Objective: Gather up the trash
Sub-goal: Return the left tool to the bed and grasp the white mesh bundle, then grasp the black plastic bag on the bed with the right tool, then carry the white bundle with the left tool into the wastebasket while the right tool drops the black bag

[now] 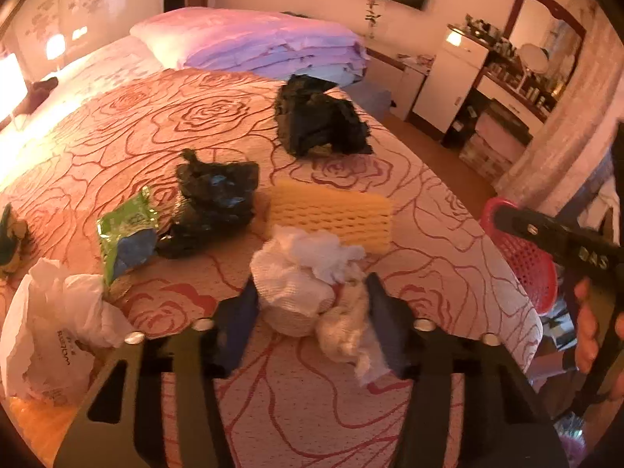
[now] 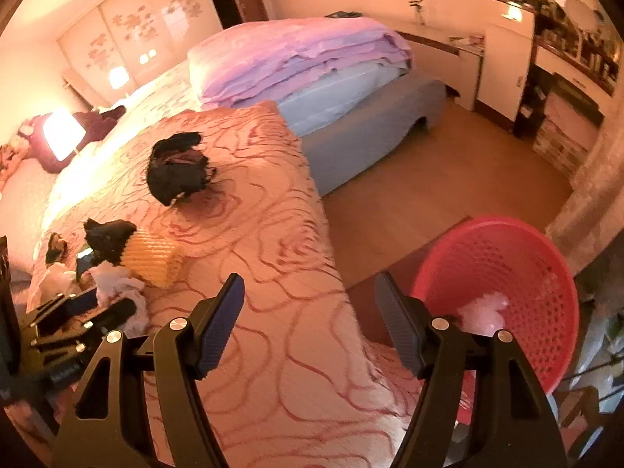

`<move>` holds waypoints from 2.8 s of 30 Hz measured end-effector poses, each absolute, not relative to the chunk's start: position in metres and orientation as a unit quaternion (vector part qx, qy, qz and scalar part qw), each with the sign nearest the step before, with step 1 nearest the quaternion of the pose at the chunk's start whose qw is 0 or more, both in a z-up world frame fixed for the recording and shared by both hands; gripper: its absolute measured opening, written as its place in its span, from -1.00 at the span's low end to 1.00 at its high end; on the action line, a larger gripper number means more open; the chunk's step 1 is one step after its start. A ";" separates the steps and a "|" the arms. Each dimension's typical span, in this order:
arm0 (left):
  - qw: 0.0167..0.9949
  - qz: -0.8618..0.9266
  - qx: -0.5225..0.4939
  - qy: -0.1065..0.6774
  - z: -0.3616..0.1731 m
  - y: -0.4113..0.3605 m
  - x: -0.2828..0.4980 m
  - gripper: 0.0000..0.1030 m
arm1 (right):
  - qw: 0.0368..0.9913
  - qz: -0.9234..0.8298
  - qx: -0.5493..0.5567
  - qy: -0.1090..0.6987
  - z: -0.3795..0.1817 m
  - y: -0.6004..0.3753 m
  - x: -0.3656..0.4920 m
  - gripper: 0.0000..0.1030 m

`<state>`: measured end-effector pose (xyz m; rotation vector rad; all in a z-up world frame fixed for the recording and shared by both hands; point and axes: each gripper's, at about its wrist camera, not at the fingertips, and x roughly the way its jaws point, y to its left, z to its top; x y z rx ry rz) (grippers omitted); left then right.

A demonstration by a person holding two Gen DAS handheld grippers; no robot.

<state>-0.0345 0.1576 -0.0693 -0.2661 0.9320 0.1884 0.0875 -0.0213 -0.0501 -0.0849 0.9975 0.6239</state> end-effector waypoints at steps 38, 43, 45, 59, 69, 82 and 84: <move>0.881 0.104 -0.134 0.441 -0.063 0.172 -0.055 -0.20 | 0.794 0.400 -0.132 0.440 -0.053 0.149 0.129 -0.01; 0.881 0.107 -0.132 0.441 -0.062 0.172 -0.055 -0.20 | 0.800 0.395 -0.115 0.438 -0.048 0.132 0.126 -0.04; 0.881 0.109 -0.133 0.441 -0.063 0.172 -0.056 -0.20 | 0.806 0.392 -0.109 0.430 -0.040 0.120 0.124 -0.04; 0.885 0.111 -0.132 0.432 -0.056 0.165 -0.061 -0.21 | 0.831 0.352 -0.081 0.424 -0.028 0.038 0.087 -0.04; 0.890 0.103 -0.124 0.426 -0.049 0.156 -0.062 -0.21 | 0.842 0.321 -0.064 0.428 -0.032 0.000 0.066 -0.04; 0.900 0.079 -0.100 0.416 -0.034 0.137 -0.049 -0.20 | 0.867 0.282 -0.035 0.409 -0.019 -0.035 0.063 -0.03; 0.901 0.075 -0.096 0.416 -0.033 0.134 -0.046 -0.20 | 0.870 0.277 -0.029 0.408 -0.017 -0.041 0.063 -0.03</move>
